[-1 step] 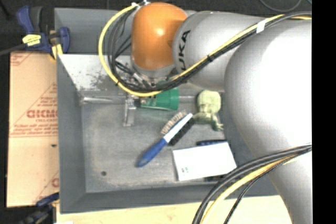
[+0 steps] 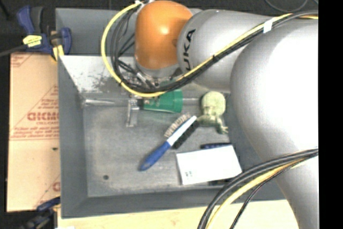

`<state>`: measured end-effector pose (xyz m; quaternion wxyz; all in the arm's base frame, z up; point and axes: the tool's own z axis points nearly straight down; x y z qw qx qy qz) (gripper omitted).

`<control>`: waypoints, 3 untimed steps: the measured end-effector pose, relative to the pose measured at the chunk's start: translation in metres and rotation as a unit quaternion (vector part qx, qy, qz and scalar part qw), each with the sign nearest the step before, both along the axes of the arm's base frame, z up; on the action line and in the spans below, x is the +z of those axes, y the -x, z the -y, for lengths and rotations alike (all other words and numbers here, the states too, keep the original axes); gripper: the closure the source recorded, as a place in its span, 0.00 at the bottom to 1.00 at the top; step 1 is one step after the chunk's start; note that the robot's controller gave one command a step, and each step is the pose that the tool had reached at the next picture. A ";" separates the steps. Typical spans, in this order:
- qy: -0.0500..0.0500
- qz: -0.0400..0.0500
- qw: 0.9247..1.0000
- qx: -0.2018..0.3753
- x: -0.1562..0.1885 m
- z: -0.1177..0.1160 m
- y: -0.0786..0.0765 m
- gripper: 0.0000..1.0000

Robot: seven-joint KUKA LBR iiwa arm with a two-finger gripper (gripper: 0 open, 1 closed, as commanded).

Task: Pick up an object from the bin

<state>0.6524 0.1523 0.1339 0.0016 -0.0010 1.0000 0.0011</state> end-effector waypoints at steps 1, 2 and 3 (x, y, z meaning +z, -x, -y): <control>0.001 0.002 0.994 0.105 -0.031 0.047 0.015 0.00; 0.000 0.000 0.996 0.093 -0.039 0.086 0.019 0.00; 0.001 0.000 0.999 0.039 -0.033 0.105 0.037 0.00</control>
Offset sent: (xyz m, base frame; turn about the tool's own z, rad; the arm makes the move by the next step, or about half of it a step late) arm -0.0200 -0.0972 -0.0339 -0.0121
